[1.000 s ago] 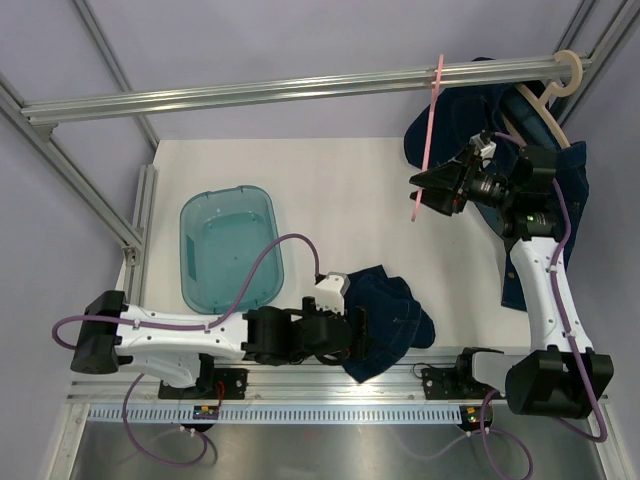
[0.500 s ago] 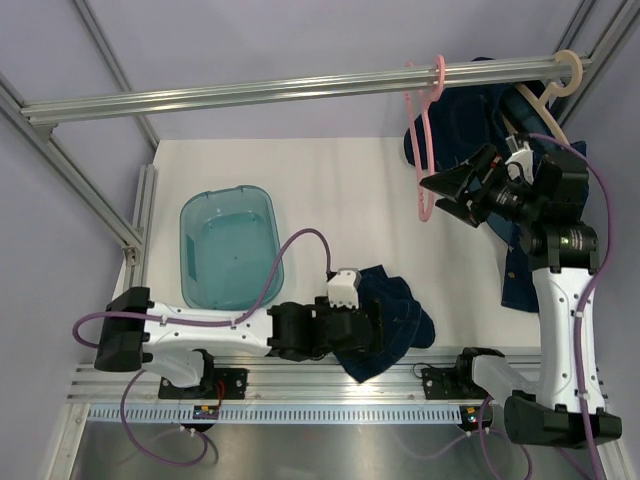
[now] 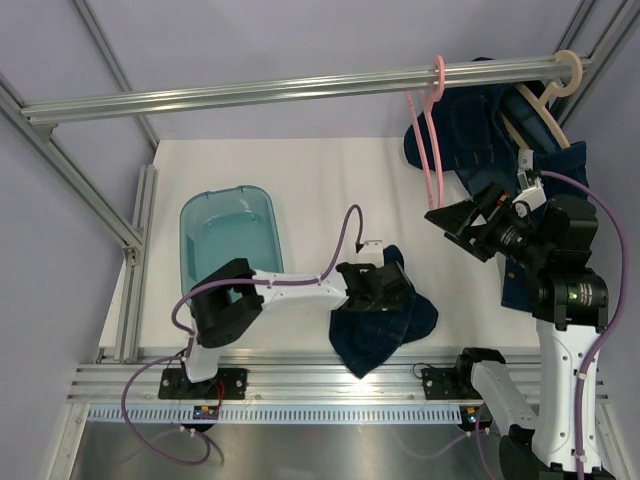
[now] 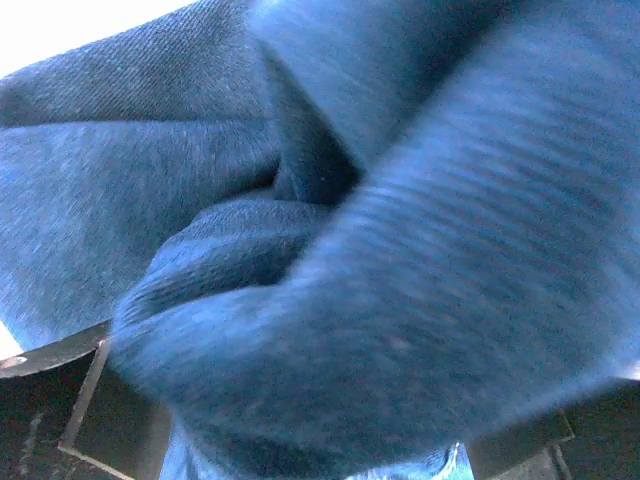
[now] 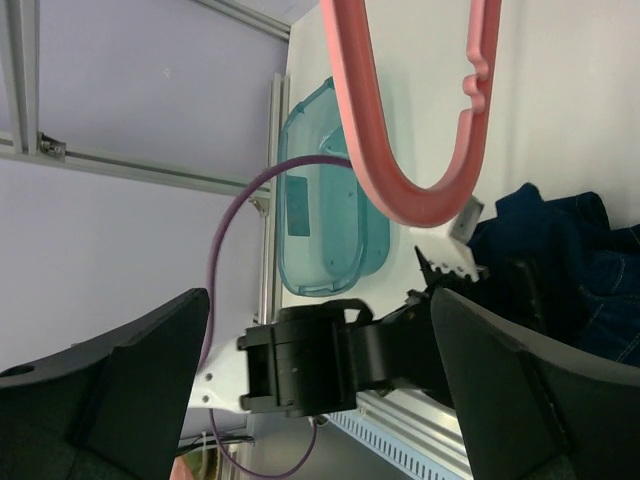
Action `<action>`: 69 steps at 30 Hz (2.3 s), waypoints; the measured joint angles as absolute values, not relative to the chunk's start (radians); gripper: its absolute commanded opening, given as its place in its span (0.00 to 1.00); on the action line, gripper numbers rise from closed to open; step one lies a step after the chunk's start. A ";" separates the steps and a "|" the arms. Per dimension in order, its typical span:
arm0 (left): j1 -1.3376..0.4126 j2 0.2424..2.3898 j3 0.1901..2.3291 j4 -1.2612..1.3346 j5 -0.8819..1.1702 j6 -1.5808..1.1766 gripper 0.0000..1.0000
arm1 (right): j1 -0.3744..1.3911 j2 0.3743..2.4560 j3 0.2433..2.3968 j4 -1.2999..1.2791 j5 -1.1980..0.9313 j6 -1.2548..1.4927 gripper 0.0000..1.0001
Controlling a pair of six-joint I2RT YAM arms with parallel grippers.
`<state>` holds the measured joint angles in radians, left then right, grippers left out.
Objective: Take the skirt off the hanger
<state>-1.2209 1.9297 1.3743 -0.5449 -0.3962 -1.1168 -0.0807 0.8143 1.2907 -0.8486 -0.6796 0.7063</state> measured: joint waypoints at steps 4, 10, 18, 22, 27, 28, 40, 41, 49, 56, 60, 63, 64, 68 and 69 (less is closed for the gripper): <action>-1.200 1.987 1.380 -0.512 -0.350 -1.104 0.99 | -0.081 0.785 1.290 -0.878 -0.669 0.689 0.99; -1.196 1.935 1.251 -0.375 -0.336 -1.093 0.70 | -0.081 0.750 1.271 -0.919 -0.656 0.667 1.00; -1.197 1.866 1.128 -0.209 -0.315 -1.101 0.00 | -0.081 0.701 1.256 -0.932 -0.648 0.667 0.99; -1.200 1.826 1.153 -0.315 -0.346 -1.049 0.00 | -0.081 0.678 1.257 -0.953 -0.648 0.665 1.00; -1.177 1.729 1.361 -0.669 -0.429 -0.881 0.00 | -0.081 0.670 1.294 -1.005 -0.645 0.659 0.99; -1.159 1.702 1.417 -0.723 -0.447 -0.844 0.00 | -0.081 0.668 1.307 -1.012 -0.645 0.659 1.00; -0.782 1.266 1.676 -1.009 -0.632 -0.585 0.00 | -0.081 0.651 1.385 -1.038 -0.646 0.675 0.99; -0.756 1.245 1.675 -1.023 -0.635 -0.570 0.00 | -0.081 0.650 1.386 -1.038 -0.645 0.678 0.99; -0.457 1.137 1.514 -1.025 -0.535 -0.496 0.00 | -0.081 0.650 1.418 -1.045 -0.635 0.678 0.99; -0.300 1.100 1.245 -0.922 -0.294 -0.490 0.00 | -0.081 0.651 1.461 -1.057 -0.620 0.678 0.99; -0.232 1.099 1.133 -0.854 -0.151 -0.505 0.00 | -0.081 0.655 1.522 -1.090 -0.611 0.677 0.99; -0.171 1.119 1.080 -0.808 -0.076 -0.527 0.00 | -0.081 0.661 1.594 -1.121 -0.594 0.670 1.00; -0.148 1.137 1.065 -0.789 -0.058 -0.536 0.00 | -0.081 0.664 1.623 -1.130 -0.589 0.667 0.99; -0.092 1.261 1.029 -0.738 -0.017 -0.569 0.00 | -0.081 0.680 1.724 -1.171 -0.556 0.648 0.99; -0.089 1.298 1.021 -0.725 -0.005 -0.578 0.00 | -0.081 0.689 1.745 -1.188 -0.548 0.637 1.00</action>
<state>-0.0891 1.2976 1.0214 -0.7254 -0.0048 -0.5781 -0.0811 0.6891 1.7447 -1.1881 -0.5480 0.6373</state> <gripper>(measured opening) 0.181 0.993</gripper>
